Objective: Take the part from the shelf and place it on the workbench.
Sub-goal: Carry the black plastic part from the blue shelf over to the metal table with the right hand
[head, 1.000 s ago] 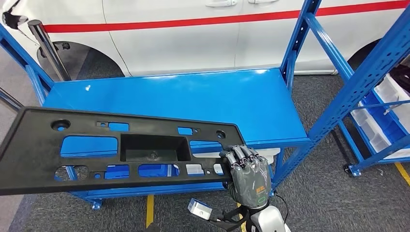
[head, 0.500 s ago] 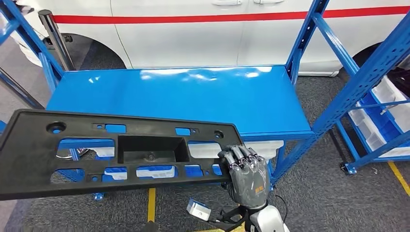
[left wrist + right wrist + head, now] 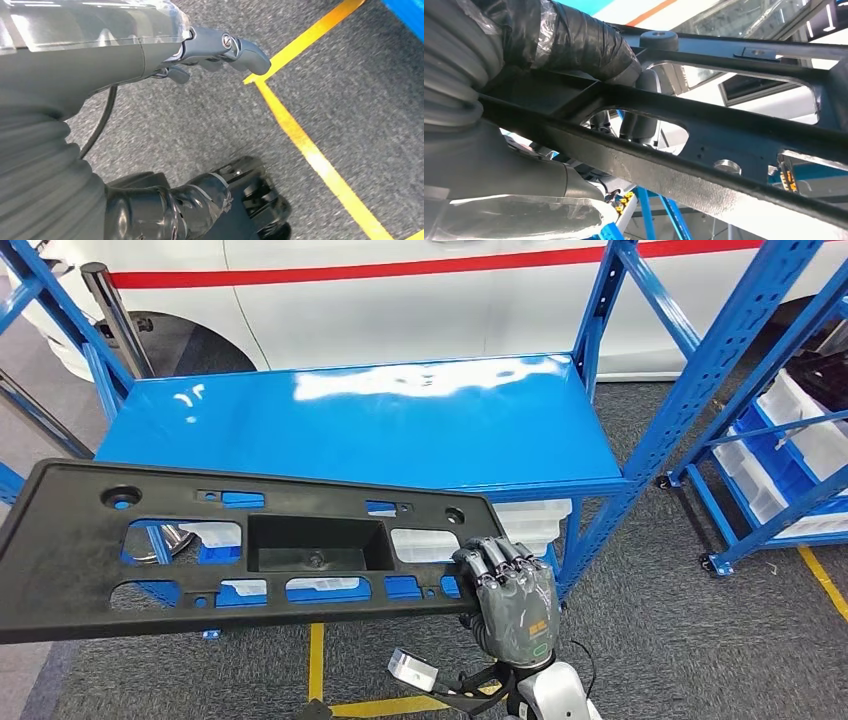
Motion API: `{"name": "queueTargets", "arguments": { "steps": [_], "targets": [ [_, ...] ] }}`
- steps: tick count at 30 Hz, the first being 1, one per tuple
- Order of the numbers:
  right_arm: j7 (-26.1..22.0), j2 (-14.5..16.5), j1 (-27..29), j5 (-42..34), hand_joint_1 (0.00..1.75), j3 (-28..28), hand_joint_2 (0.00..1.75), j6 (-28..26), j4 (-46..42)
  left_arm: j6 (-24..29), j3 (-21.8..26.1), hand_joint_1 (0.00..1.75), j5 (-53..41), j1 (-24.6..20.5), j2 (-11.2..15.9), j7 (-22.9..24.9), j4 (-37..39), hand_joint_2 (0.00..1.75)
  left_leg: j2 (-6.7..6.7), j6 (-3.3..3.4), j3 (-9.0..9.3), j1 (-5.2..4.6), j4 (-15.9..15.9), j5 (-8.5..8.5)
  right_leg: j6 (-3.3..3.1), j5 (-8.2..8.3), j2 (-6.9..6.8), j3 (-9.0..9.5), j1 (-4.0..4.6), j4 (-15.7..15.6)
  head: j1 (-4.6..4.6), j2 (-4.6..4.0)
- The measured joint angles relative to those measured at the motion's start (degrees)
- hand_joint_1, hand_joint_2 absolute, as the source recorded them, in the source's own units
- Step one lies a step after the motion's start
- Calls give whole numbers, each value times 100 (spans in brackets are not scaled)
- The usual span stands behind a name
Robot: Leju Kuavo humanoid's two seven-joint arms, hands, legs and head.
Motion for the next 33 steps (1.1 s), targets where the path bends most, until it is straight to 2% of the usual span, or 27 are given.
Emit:
{"name": "queueTargets", "arguments": {
  "steps": [1,2,3,4,5,7,8,9,10,12,13,14,15,17,18,19,20,21,22,24,25,27,28,29,30,32,33],
  "targets": [
    [-3,4,0,-9,175,0,175,0,2,0,0,0,-1,0,0,1,0,175,1,-30,-102,7,371,-274,-14,50,-3,-72,1,2,-4,0],
    [-6,6,1,-19,175,0,175,0,5,0,0,0,-1,0,0,2,0,175,1,-52,-173,14,721,-464,-13,103,-6,-140,4,5,-4,0],
    [-9,7,1,-30,175,0,175,0,12,0,0,0,-2,0,0,3,0,175,1,-66,-181,16,956,-530,-8,157,-9,-210,6,10,-4,0],
    [-11,7,1,-39,175,0,175,0,19,0,0,0,-3,0,0,4,0,175,2,-69,-83,17,975,-457,1,207,-11,-275,6,17,-5,0],
    [-13,7,0,-45,175,0,175,0,26,0,0,0,-5,-1,0,4,0,175,2,-63,112,18,791,-310,13,253,-11,-332,6,27,-5,0],
    [-14,9,-4,-60,175,0,175,0,34,0,0,0,-10,-12,1,4,0,175,-2,-17,707,9,-22,-86,50,331,-11,-427,12,50,-5,0],
    [-14,11,-9,-68,175,0,175,0,36,0,0,0,-13,-18,1,5,0,175,-6,14,952,-3,-395,-72,78,368,-11,-454,18,57,-4,0],
    [-14,13,-15,-76,175,0,175,0,37,0,0,0,-14,-22,2,5,0,175,-12,46,1101,-19,-659,-92,109,408,-12,-470,21,59,-2,0],
    [-14,14,-21,-81,175,1,175,0,38,0,-1,0,-15,-22,2,6,0,175,-16,77,1143,-36,-771,-119,145,449,-13,-479,22,52,-1,0],
    [-14,13,-31,-88,175,2,175,0,43,0,-2,0,-15,-17,2,8,0,175,-4,154,1099,-34,-817,-45,216,499,-8,-489,15,42,1,0],
    [-14,13,-35,-93,175,2,175,0,46,0,-2,0,-15,-19,1,8,0,175,9,203,1069,-23,-834,11,245,421,0,-519,13,98,2,0],
    [-15,11,-38,-99,175,3,175,0,49,0,-2,0,-14,-23,1,8,0,175,22,252,1027,-9,-854,76,267,240,8,-579,12,253,4,0],
    [-18,10,-39,-107,175,4,175,0,52,0,-2,0,-14,-27,0,7,0,175,36,287,971,-1,-860,139,282,-23,15,-668,5,517,5,0],
    [-25,8,-40,-129,175,7,175,0,64,0,-2,0,-11,-24,0,7,0,175,40,319,820,-8,-832,242,308,-512,18,-865,-2,1231,7,0],
    [-26,5,-39,-142,175,8,175,0,74,0,-2,0,-10,-20,0,7,0,175,43,317,737,-11,-810,287,319,-600,18,-903,-6,1496,7,0],
    [-27,4,-39,-153,175,8,175,0,85,0,-2,0,-9,-17,0,7,0,175,45,309,653,-12,-782,328,325,-565,18,-851,-10,1588,5,0],
    [-27,3,-40,-161,175,7,175,0,92,0,-3,0,-9,-16,0,7,0,175,45,298,575,-12,-750,362,323,-441,18,-694,-14,1466,6,0],
    [-27,2,-44,-165,175,7,175,0,97,0,-3,0,-9,-15,0,7,0,175,45,283,508,-12,-713,389,312,-298,17,-440,-15,1154,5,0],
    [-27,2,-53,-167,175,8,175,0,98,0,-4,0,-9,-16,0,6,0,175,43,263,446,-17,-674,411,291,-235,19,-153,-12,751,5,0],
    [-31,2,-66,-173,175,9,175,-1,100,0,-4,0,-9,-17,0,5,0,175,41,207,372,-30,-615,457,237,-227,23,201,13,178,3,0],
    [-34,2,-71,-182,175,9,175,-2,105,0,-4,0,-9,-18,0,4,0,175,40,174,352,-35,-606,488,207,-257,26,240,30,76,2,0],
    [-38,2,-77,-211,175,18,175,-2,128,1,-4,0,-9,-16,1,4,0,175,36,100,330,-32,-604,540,127,-187,20,186,27,44,4,0],
    [-37,2,-86,-227,175,29,175,-2,146,1,-4,0,-9,-14,1,4,0,175,29,66,293,-25,-561,488,76,-139,13,150,17,33,2,0],
    [-36,2,-97,-245,175,48,175,-2,166,2,-4,0,-9,-12,2,4,0,175,22,33,230,-18,-432,342,22,-83,3,100,3,16,-3,0],
    [-34,2,-108,-263,175,74,175,-1,189,2,-4,0,-9,-12,2,5,0,175,16,6,134,-5,-190,109,-16,-24,-6,37,-5,7,-10,0],
    [-30,2,-124,-300,175,137,175,0,247,2,-4,0,-13,-13,2,10,0,175,13,-41,-84,9,519,-398,-49,86,-9,-107,4,12,-20,0],
    [-29,2,-128,-319,175,170,175,0,284,2,-4,0,-16,-12,2,15,0,175,14,-54,-139,13,815,-519,-48,141,-10,-182,9,15,-19,0]
  ]
}}
